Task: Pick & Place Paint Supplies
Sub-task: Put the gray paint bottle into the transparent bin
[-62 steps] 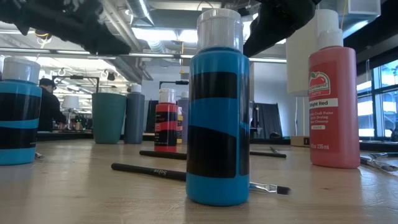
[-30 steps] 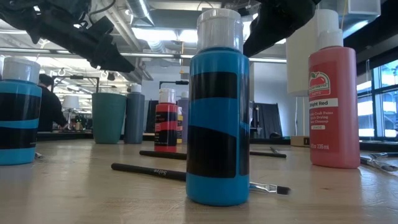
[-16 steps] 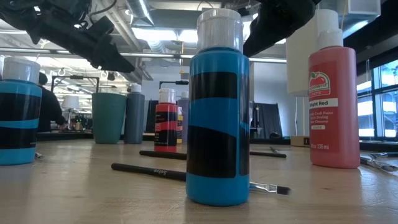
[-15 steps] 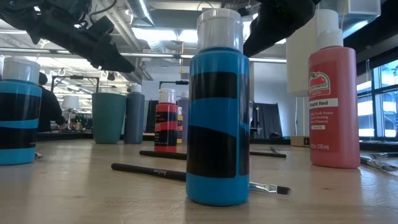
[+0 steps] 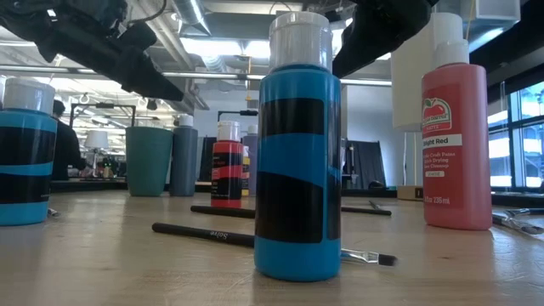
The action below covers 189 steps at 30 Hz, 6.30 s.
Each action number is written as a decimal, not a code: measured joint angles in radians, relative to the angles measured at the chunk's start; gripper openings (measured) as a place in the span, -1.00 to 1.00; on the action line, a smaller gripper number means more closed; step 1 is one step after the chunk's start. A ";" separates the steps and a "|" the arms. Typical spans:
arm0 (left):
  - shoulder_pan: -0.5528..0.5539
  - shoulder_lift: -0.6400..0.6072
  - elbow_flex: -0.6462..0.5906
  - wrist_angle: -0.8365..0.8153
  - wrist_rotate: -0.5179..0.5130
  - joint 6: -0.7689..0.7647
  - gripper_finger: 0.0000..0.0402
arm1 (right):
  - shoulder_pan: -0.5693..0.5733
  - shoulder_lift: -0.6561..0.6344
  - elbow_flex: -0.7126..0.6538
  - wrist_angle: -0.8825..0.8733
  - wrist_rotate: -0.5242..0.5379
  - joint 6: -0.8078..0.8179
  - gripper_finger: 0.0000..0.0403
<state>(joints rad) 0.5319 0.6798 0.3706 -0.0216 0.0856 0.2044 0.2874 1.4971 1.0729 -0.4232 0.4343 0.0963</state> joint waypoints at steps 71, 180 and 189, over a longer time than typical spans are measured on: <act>0.030 0.116 0.153 -0.115 -0.199 -0.289 0.54 | -0.006 0.000 0.000 0.003 0.000 -0.004 0.41; -0.026 0.351 0.371 -0.402 -0.323 -0.393 0.54 | -0.006 0.000 0.000 -0.039 -0.002 0.020 0.41; -0.026 0.367 0.371 -0.418 -0.349 -0.490 0.54 | -0.006 0.000 0.000 -0.035 -0.002 0.020 0.41</act>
<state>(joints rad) 0.5056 1.0471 0.7414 -0.4396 -0.2630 -0.2860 0.2811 1.4971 1.0725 -0.4583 0.4320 0.1162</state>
